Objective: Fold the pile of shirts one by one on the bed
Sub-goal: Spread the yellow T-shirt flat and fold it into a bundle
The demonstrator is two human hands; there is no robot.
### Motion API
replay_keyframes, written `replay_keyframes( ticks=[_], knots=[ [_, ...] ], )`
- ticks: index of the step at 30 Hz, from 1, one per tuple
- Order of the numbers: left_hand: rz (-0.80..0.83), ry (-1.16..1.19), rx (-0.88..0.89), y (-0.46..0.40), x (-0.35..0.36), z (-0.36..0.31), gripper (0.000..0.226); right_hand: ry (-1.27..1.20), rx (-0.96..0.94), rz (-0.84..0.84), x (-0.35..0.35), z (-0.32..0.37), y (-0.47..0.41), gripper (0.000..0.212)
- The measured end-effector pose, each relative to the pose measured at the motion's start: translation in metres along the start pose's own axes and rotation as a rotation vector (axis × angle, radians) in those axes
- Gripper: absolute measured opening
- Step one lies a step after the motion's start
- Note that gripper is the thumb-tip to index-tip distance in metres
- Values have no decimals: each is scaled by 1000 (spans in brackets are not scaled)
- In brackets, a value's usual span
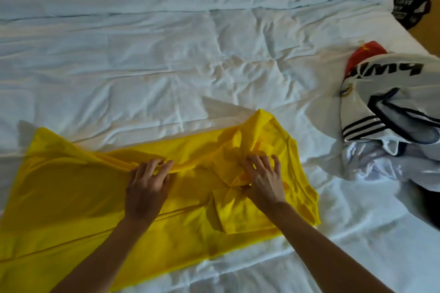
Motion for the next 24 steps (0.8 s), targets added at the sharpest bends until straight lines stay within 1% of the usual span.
replay_keyframes(
  ticks=[3, 5, 7, 8, 9, 10, 11, 12, 13, 14, 15, 16, 17, 18, 19, 20, 21, 22, 24],
  knots=[
    [72, 36, 16, -10, 5, -5, 32, -16, -10, -69, -15, 3, -8, 50],
    [115, 67, -11, -14, 7, -4, 33, -81, 44, -109, -27, 3, -8, 42],
    [143, 60, -26, -14, 9, -4, 35, -178, 119, -122, -32, 4, 0, 43],
    [151, 48, -29, -13, 10, -5, 35, -198, 163, -87, -34, 7, 7, 46],
    [159, 42, -34, -11, 10, -6, 36, -201, 196, -2, -34, 11, 14, 50],
    [162, 41, -42, -9, 11, -6, 36, -205, 224, 132, -32, 16, 20, 58],
    [157, 36, -50, -8, 12, -7, 35, -210, 250, 295, -27, 19, 25, 68],
    [148, 17, -52, -6, 12, -8, 34, -218, 271, 425, -25, 19, 30, 81],
    [137, -17, -41, -6, 13, -10, 32, -245, 296, 515, -28, 18, 31, 95],
    [124, -51, -20, -6, 13, -13, 30, -306, 327, 538, -36, 16, 29, 105],
    [110, -70, 3, -7, 13, -16, 30, -395, 357, 491, -47, 12, 22, 105],
    [98, -70, 23, -9, 13, -20, 31, -497, 390, 385, -57, 6, 11, 96],
    [95, -59, 42, -10, 14, -25, 32, -583, 432, 246, -66, -3, -4, 83],
    [100, -48, 59, -11, 15, -29, 33, -643, 492, 106, -71, -15, -18, 71],
    [111, -38, 69, -12, 17, -33, 34, -678, 560, 5, -71, -28, -31, 64],
    [117, -23, 72, -12, 20, -34, 34, -701, 629, -25, -68, -40, -44, 60],
    [123, -2, 68, -12, 22, -34, 35, -714, 685, 3, -61, -51, -55, 59],
    [130, 17, 62, -12, 25, -32, 36, -718, 727, 65, -53, -59, -63, 59],
    [146, 26, 55, -12, 27, -30, 37, -707, 731, 180, -36, -69, -72, 52]
  ],
)
Point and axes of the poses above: each hand's wrist, its own y-axis away from the middle knuckle, its own x-axis out of the palm, z = x × y, the point moved 4 cm from there along -y, towards the middle knuckle, and after that the axes turned 8 degrees about z, right-handed, at the moved point
